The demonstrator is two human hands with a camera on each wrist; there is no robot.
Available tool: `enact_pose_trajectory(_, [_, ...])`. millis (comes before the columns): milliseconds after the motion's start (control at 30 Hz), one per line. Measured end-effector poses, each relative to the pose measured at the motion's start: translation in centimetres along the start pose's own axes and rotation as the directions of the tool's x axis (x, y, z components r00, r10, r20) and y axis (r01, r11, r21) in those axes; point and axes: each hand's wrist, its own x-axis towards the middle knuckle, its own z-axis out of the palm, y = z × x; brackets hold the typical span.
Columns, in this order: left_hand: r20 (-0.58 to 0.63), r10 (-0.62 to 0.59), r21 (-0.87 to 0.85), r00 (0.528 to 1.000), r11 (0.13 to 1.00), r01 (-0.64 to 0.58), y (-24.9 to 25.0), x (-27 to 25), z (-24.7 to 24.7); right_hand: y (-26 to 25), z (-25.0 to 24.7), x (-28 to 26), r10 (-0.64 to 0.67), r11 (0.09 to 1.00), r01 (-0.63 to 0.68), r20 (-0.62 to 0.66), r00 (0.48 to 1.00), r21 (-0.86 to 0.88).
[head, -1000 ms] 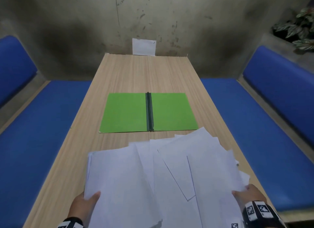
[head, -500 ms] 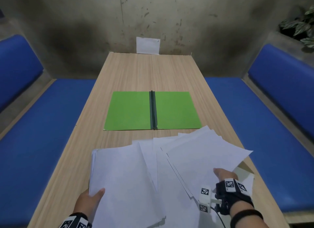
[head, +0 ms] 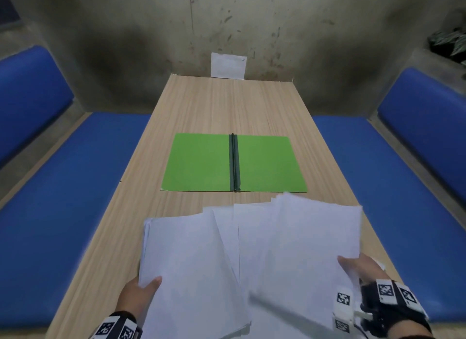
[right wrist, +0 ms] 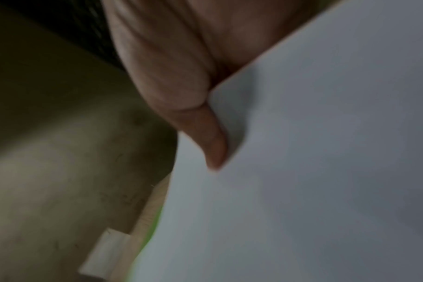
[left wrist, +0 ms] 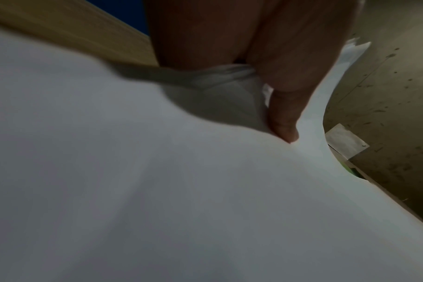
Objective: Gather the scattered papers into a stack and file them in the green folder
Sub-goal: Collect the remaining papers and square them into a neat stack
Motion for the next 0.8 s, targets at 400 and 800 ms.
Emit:
enact_pose_trajectory(400, [-0.016, 0.006, 0.018, 1.0, 1.0, -0.005, -0.2, 0.1, 0.0, 0.2, 5.9, -1.8, 0.059, 0.959, -0.037, 0.07, 0.996, -0.281])
enact_pose_trajectory(800, [-0.006, 0.014, 0.048, 1.0, 0.999, -0.014, 0.0, 0.0, 0.0, -2.5, 7.1, -2.5, -0.053, 0.994, 0.058, 0.053, 0.997, -0.089])
